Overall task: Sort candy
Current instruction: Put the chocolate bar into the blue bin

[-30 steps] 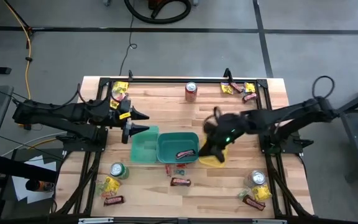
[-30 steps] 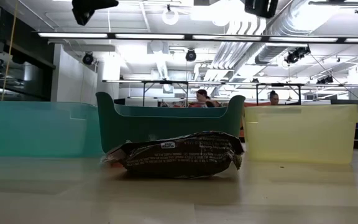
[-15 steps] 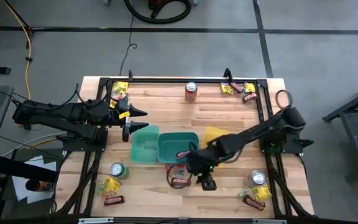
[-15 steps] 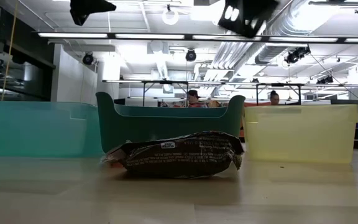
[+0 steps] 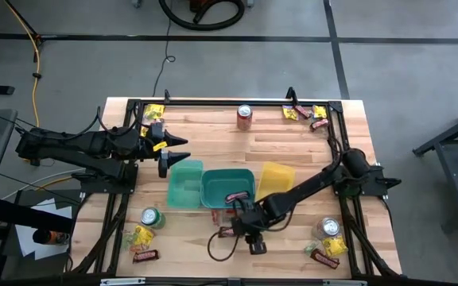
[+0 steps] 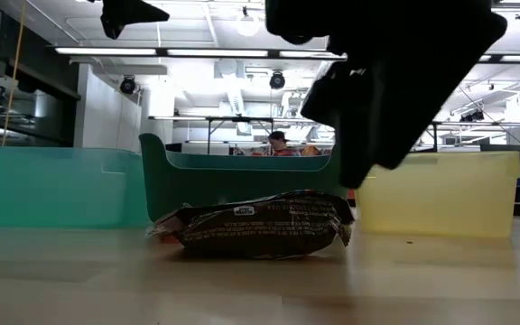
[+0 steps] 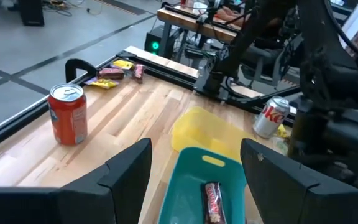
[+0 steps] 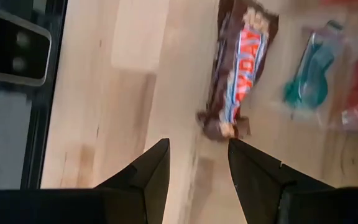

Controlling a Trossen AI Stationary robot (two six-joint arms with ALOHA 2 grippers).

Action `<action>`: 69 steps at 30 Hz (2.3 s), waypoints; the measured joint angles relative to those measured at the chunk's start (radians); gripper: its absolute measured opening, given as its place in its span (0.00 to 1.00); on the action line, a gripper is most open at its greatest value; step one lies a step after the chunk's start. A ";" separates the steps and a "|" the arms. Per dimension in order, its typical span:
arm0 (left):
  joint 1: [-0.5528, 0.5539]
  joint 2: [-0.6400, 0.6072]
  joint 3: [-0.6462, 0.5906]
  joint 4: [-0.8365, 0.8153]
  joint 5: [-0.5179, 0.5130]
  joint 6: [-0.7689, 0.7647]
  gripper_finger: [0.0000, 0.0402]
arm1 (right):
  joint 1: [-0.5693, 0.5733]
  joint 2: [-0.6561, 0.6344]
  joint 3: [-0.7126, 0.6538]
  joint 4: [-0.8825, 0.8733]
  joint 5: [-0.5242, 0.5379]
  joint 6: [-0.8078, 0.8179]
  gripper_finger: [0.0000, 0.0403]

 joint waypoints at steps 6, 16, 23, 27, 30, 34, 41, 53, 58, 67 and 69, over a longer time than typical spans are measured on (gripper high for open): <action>0.000 0.000 0.000 0.000 -0.004 -0.001 0.58 | 0.045 0.006 0.000 0.065 0.177 0.058 0.39; 0.000 0.000 0.000 -0.001 -0.004 0.000 0.58 | 0.060 0.057 0.000 0.125 0.253 0.061 0.39; 0.000 0.000 0.000 -0.002 -0.004 0.000 0.58 | 0.060 0.071 0.016 0.105 0.249 0.061 0.26; 0.000 0.000 0.000 0.000 -0.009 -0.001 0.58 | 0.060 0.036 0.053 -0.022 0.225 0.023 0.04; 0.000 0.000 0.000 0.002 -0.022 -0.001 0.58 | 0.058 -0.028 0.067 -0.131 0.256 -0.020 0.04; 0.000 0.000 0.000 0.007 -0.033 0.000 0.58 | 0.034 -0.163 0.069 -0.250 0.321 -0.055 0.01; 0.000 0.000 0.000 0.010 -0.035 -0.001 0.58 | -0.070 -0.302 0.071 -0.233 0.406 -0.112 0.01; 0.000 0.000 0.000 0.016 -0.058 -0.001 0.58 | -0.220 -0.195 0.044 -0.225 0.232 -0.088 0.14; 0.000 0.000 0.000 0.016 -0.058 0.000 0.58 | -0.243 -0.202 0.045 -0.228 0.211 -0.098 0.35; -0.001 0.018 0.022 0.031 0.015 -0.147 0.58 | -0.268 -0.203 0.179 -0.515 0.248 -0.194 0.54; -0.004 0.063 0.078 -0.025 0.107 -0.155 0.58 | -0.270 -0.216 0.199 -0.574 0.295 -0.200 0.54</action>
